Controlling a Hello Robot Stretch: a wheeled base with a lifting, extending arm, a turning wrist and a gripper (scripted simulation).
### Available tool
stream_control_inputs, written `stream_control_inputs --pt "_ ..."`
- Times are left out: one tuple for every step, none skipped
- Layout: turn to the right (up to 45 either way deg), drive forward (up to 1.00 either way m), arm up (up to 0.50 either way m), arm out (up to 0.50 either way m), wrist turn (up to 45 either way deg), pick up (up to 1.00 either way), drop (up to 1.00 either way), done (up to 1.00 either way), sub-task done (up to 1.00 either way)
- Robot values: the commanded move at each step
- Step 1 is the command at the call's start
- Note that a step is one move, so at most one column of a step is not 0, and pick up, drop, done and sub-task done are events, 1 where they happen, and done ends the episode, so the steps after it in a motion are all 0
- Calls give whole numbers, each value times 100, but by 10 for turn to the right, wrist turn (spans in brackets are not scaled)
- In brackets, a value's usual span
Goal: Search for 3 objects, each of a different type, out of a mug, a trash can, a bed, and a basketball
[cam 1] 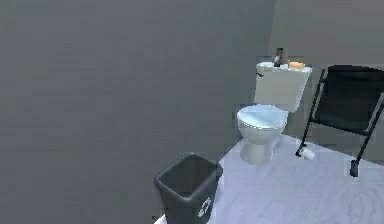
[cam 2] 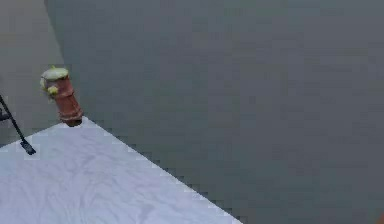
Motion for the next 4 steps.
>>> stream_control_inputs --pt "450 0 0 0 0 0 0 0 0" --pt "450 0 0 0 0 0 0 0 0" --pt "360 0 0 0 0 0 0 0 0" --pt "0 15 0 0 0 0 0 0 0"
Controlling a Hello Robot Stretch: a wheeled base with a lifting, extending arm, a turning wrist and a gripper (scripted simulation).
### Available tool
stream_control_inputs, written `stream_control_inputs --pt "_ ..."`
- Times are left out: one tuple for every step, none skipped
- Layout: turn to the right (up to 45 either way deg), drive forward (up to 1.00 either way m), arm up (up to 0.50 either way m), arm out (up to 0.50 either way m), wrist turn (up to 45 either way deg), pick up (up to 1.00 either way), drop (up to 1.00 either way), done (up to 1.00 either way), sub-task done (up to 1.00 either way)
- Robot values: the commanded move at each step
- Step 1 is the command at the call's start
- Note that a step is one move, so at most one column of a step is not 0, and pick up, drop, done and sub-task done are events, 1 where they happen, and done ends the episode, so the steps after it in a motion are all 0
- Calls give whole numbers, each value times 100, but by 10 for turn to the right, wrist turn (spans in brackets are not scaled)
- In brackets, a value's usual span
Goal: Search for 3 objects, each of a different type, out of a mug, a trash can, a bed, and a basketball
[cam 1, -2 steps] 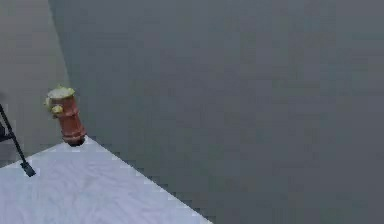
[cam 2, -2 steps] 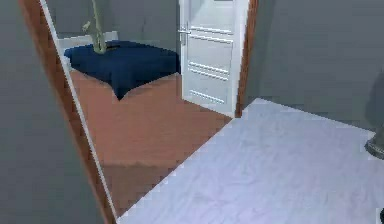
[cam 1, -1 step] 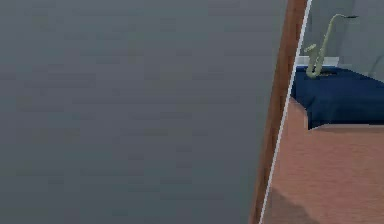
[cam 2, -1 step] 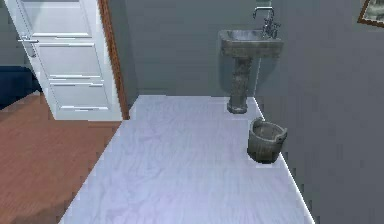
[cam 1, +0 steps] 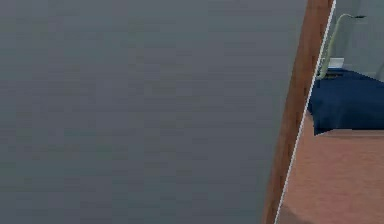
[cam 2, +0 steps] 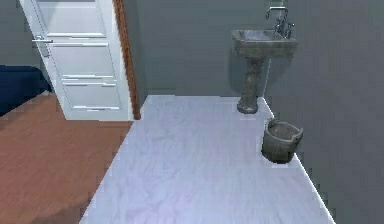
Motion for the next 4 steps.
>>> stream_control_inputs --pt "450 0 0 0 0 0 0 0 0" --pt "450 0 0 0 0 0 0 0 0" --pt "30 0 0 0 0 0 0 0 0" --pt "0 60 0 0 0 0 0 0 0"
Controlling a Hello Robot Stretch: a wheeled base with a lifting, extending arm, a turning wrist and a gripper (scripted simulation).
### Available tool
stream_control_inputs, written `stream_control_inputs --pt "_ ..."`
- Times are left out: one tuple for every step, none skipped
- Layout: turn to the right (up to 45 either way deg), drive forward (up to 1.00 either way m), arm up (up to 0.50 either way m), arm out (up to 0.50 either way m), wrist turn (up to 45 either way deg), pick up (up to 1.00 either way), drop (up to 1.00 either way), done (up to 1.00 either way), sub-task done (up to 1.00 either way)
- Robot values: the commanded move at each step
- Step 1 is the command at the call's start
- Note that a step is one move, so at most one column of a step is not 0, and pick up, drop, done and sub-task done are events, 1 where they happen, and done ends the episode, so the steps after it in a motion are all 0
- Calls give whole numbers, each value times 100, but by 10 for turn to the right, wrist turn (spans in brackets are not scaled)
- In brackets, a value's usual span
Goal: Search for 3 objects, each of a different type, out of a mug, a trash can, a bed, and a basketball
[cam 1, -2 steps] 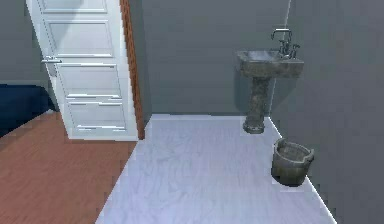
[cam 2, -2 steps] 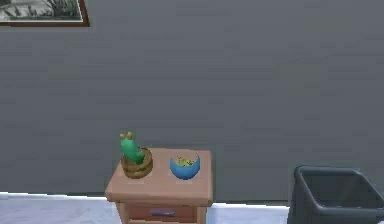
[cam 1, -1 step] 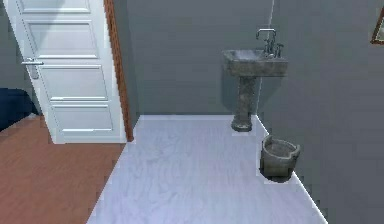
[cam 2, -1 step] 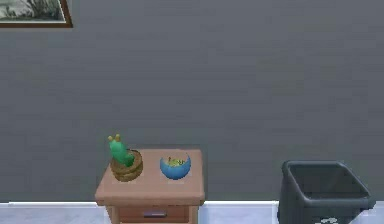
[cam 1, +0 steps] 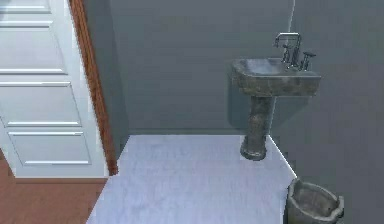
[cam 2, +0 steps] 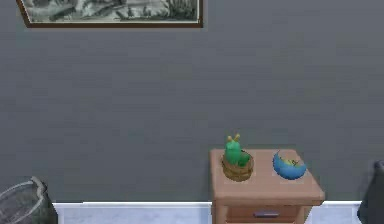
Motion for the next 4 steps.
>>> stream_control_inputs --pt "-360 0 0 0 0 0 0 0 0" --pt "0 75 0 0 0 0 0 0 0" --pt "-450 0 0 0 0 0 0 0 0" --pt "-180 0 0 0 0 0 0 0 0"
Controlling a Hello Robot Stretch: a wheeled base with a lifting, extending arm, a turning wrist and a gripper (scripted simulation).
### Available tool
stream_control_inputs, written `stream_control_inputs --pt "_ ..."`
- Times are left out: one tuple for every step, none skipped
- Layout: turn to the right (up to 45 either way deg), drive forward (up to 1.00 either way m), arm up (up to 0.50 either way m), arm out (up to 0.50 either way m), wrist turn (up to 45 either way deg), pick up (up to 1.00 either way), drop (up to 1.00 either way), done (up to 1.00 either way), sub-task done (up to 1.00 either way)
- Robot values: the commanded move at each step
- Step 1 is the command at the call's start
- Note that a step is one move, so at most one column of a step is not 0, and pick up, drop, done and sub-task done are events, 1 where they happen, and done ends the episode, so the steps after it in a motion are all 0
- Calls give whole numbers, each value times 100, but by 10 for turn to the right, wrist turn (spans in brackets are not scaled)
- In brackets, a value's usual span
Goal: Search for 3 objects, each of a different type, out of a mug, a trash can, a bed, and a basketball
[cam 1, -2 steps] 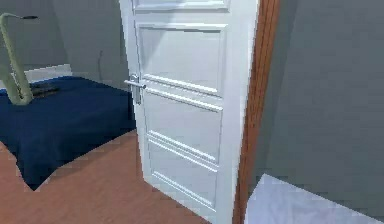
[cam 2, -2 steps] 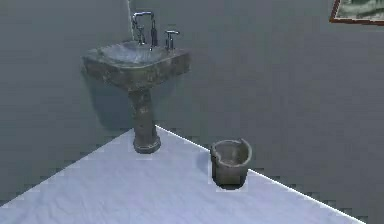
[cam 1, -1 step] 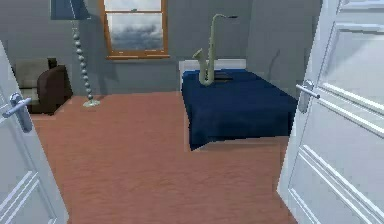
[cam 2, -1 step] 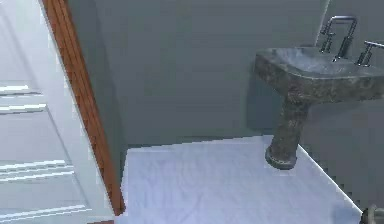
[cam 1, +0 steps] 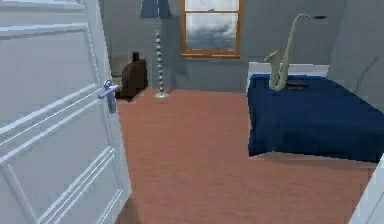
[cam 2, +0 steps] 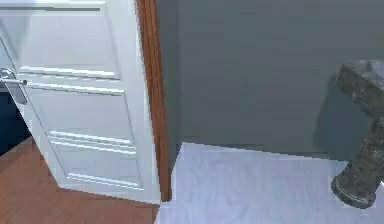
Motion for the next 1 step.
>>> stream_control_inputs --pt "0 100 0 0 0 0 0 0 0"
